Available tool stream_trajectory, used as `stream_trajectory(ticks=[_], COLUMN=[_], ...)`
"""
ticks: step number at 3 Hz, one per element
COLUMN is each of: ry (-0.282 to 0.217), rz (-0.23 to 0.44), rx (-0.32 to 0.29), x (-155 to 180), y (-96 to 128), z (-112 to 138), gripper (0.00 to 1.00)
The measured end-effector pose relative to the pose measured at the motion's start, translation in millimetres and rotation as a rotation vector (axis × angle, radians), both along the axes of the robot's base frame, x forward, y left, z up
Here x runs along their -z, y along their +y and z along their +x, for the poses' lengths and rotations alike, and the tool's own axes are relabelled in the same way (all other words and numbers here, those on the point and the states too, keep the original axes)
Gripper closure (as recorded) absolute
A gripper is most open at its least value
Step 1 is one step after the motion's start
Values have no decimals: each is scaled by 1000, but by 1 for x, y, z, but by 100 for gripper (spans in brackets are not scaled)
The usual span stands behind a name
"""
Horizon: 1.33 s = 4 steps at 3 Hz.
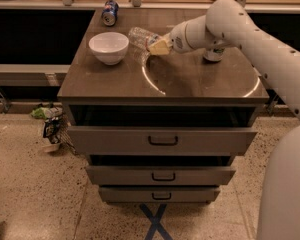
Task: Move water bottle near white bowl
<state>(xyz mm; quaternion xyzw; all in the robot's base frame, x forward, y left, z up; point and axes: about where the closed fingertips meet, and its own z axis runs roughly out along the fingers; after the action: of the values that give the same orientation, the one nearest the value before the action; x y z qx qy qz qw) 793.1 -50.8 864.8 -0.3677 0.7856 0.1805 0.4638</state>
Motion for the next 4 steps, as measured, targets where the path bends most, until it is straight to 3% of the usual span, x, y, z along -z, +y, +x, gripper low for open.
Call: stream_trajectory(ticks=[1,2,4], ry=[69,104,105], rz=[-13,-7,-7], rx=[-72,-113,-113], x=[13,18,16], y=[5,10,10], z=[-23,-37,-37], gripper=[83,59,12])
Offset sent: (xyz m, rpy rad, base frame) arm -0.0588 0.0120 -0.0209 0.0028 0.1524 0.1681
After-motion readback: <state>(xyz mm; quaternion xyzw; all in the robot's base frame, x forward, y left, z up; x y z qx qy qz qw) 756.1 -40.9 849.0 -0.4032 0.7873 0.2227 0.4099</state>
